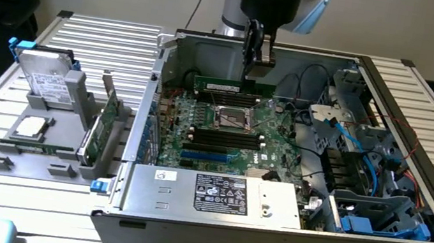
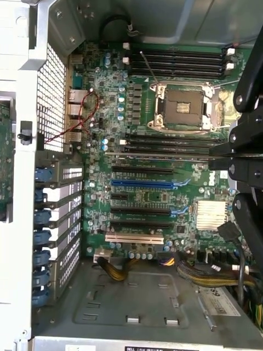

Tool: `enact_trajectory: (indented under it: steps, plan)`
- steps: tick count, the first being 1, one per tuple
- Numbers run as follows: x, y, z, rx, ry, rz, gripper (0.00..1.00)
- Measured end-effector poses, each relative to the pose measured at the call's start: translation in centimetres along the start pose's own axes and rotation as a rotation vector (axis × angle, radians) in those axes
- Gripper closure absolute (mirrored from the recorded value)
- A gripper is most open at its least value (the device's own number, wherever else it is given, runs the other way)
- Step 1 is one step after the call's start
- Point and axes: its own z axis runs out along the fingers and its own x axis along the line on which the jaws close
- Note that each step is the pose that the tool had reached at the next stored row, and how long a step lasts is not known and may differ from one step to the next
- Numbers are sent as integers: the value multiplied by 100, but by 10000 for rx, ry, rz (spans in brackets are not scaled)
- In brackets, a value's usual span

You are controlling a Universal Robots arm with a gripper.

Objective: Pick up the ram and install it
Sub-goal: 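Insert the ram into the slot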

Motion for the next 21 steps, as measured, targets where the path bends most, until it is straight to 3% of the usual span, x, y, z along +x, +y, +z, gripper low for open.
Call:
enact_trajectory:
  steps: [6, 21]
  plan:
    - [-52, -17, 40, 0, -1, 20, 87]
    - [-138, -41, 276, 8, 21, 28, 87]
